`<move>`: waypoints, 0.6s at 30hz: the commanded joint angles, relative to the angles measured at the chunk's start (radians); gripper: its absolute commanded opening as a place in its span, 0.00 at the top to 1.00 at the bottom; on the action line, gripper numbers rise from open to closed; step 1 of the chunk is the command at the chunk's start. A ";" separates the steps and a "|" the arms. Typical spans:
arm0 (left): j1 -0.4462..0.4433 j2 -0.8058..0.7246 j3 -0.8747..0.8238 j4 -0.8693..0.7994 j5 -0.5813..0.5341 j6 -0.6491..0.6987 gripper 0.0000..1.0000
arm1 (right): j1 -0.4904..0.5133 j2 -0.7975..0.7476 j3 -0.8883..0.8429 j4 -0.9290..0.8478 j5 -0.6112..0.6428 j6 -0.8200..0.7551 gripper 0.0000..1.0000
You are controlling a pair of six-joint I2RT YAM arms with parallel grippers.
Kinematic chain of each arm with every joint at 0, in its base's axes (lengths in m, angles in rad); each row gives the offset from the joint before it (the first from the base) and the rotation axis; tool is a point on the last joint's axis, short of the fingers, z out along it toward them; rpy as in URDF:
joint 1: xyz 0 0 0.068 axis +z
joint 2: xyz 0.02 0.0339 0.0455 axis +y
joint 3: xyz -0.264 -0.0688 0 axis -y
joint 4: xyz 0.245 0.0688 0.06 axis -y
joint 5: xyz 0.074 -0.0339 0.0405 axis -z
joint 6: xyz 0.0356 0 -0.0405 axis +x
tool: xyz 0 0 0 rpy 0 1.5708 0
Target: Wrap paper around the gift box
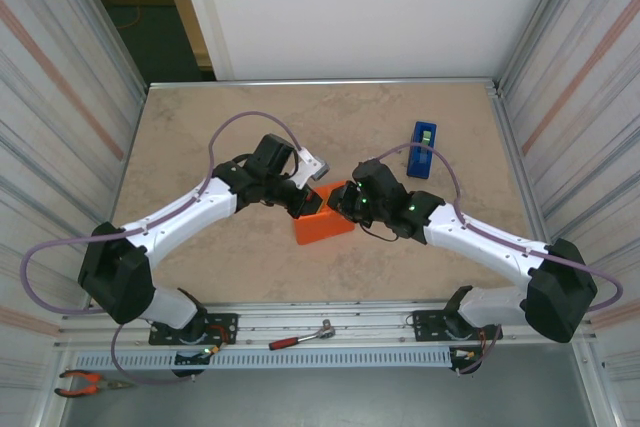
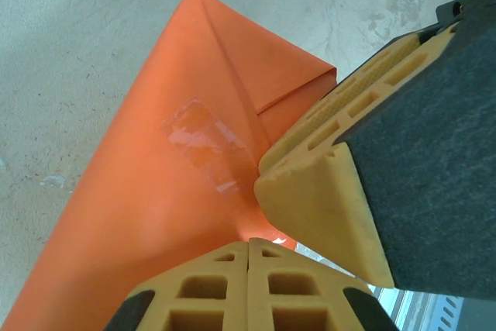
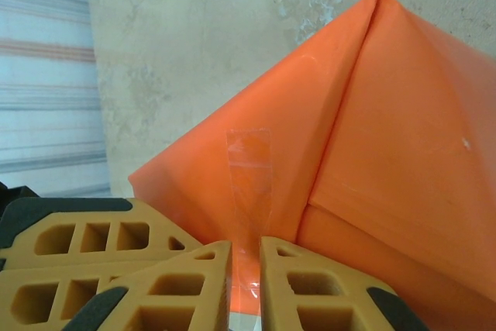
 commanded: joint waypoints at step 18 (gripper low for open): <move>-0.003 0.013 -0.048 -0.099 -0.048 0.034 1.00 | 0.013 0.020 0.053 -0.156 -0.020 -0.117 0.80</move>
